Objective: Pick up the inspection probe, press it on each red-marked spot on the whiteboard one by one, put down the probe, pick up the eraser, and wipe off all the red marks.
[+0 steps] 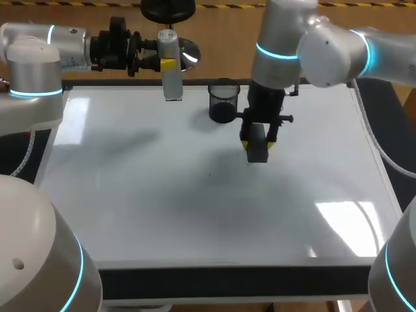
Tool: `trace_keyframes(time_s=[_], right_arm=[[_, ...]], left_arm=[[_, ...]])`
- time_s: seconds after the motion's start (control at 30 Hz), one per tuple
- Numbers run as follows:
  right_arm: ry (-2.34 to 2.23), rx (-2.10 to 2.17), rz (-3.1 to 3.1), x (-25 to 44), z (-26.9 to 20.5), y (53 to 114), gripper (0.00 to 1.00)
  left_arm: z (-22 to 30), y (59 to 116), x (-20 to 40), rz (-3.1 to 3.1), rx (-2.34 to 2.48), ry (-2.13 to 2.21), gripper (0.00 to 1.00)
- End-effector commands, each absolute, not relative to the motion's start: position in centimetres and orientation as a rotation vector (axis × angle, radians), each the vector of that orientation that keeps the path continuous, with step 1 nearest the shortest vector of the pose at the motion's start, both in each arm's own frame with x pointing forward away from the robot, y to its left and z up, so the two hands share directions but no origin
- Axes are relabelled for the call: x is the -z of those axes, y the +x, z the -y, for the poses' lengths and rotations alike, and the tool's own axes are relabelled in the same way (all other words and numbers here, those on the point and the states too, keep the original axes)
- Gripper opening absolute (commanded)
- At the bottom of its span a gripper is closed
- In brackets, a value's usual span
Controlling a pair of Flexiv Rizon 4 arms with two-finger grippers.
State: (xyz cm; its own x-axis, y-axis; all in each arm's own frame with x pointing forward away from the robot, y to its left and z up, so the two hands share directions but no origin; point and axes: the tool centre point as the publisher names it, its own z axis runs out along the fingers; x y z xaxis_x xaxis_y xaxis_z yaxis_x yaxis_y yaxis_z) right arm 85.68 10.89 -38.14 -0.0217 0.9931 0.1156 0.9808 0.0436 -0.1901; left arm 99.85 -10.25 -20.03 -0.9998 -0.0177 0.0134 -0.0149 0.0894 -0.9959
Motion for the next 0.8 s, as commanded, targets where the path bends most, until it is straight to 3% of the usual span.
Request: trace_keyframes(time_s=[0.03, 0.4, 0.8], right_arm=[[-2.013, -0.155, 2.158, 38.6, -13.0, 87.4, 0.0], [-1.946, -0.139, 2.242, 39.8, -15.7, 88.9, 0.0], [-1.937, -0.167, 2.238, 41.7, -14.8, 89.2, 0.0]], left_arm=[[10.3, 99.9, 19.9, -2.319, 2.118, -0.034, 0.0], [10.3, 99.9, 19.9, -2.319, 2.118, -0.034, 0.0], [10.3, 99.9, 19.9, -2.319, 2.118, -0.034, 0.0]])
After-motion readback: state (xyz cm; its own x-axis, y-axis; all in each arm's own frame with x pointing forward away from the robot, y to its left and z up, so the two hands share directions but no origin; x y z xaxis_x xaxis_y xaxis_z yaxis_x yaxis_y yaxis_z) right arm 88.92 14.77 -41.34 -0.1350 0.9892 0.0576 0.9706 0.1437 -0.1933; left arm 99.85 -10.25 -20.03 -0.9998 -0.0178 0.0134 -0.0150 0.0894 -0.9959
